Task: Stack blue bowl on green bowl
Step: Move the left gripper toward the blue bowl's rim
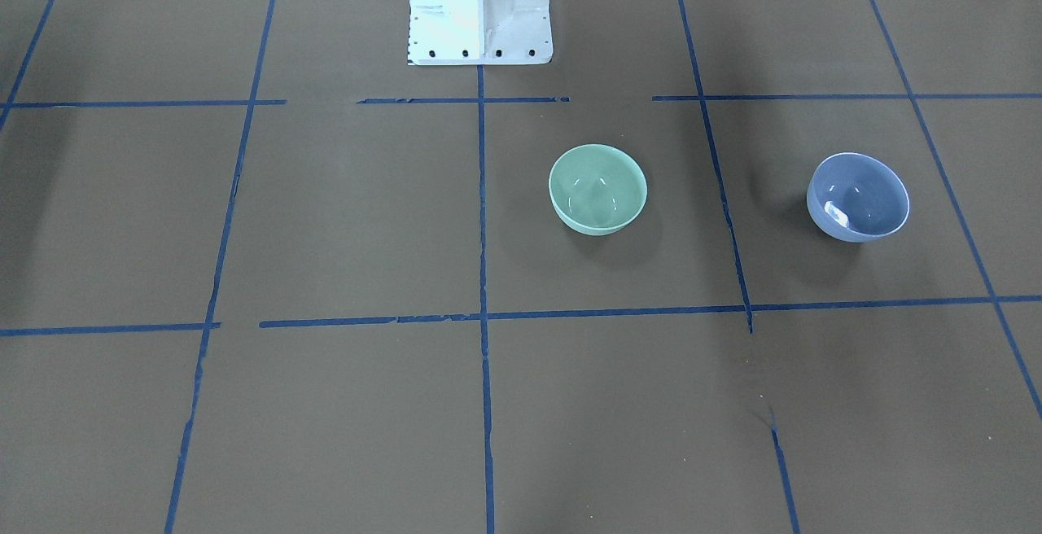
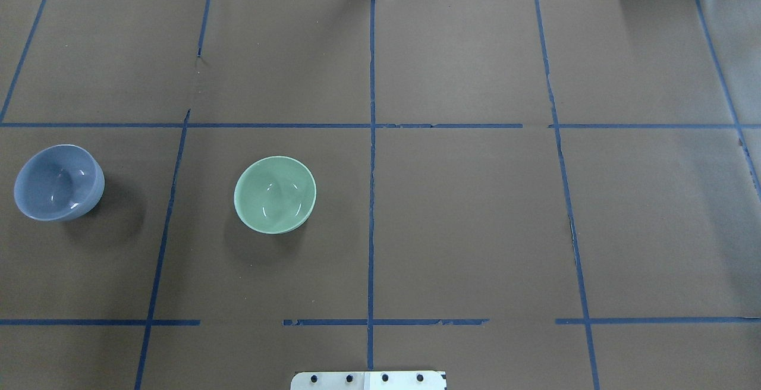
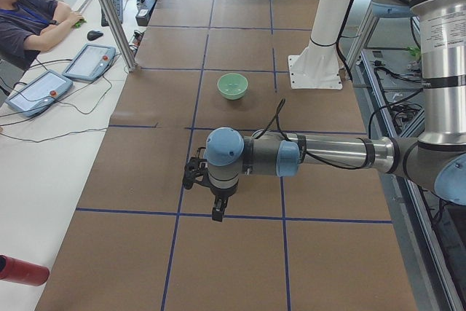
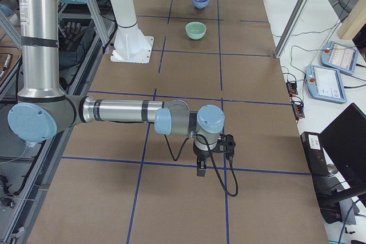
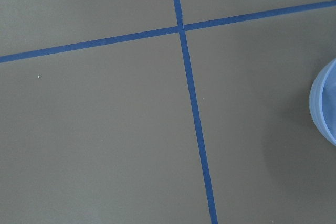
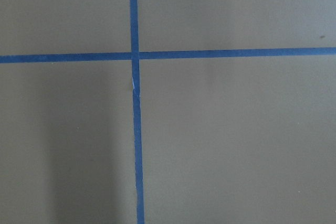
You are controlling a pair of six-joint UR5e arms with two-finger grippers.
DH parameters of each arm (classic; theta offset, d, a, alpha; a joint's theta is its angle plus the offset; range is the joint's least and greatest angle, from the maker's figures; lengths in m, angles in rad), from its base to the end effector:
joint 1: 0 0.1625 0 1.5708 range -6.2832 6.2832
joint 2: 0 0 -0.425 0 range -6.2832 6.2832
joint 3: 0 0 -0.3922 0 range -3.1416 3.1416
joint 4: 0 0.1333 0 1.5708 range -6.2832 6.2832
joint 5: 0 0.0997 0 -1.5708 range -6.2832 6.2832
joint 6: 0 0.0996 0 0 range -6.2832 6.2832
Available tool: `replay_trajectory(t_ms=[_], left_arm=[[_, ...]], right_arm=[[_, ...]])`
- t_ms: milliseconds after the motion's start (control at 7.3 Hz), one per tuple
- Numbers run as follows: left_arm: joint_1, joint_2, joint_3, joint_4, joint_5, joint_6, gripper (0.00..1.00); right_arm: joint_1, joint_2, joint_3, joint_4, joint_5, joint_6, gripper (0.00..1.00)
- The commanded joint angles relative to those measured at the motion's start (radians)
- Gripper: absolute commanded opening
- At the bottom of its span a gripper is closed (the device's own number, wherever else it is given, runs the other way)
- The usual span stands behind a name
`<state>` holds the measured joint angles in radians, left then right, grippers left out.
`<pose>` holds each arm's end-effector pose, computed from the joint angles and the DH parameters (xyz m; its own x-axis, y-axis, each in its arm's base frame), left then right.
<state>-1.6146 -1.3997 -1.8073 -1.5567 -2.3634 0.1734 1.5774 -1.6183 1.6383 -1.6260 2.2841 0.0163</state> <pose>-0.0808 -0.4190 0.6204 0.6999 0.1778 -0.6917 -0.0782 0.9818 0.1732 0.0712 -0.4685 0.6580 0.7558 0.0443 0.6533 -0.0189 0.9988 -0.0459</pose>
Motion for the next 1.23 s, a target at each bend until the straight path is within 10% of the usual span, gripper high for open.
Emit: replay_trajectory(t_ms=[0, 685, 1096], left_arm=[[0.018, -0.013, 0.002, -0.009, -0.004, -0.026, 1.00], [0.411, -0.021, 0.124, -0.584, 0.111, -0.726, 1.00], [0.540, -0.030, 0.145, -0.674, 0.144, -0.949, 0.90]], right_arm=[[-0.001, 0.000, 0.000, 0.000, 0.000, 0.001, 1.00], [-0.001, 0.000, 0.000, 0.000, 0.000, 0.001, 1.00], [-0.001, 0.000, 0.000, 0.000, 0.000, -0.001, 1.00]])
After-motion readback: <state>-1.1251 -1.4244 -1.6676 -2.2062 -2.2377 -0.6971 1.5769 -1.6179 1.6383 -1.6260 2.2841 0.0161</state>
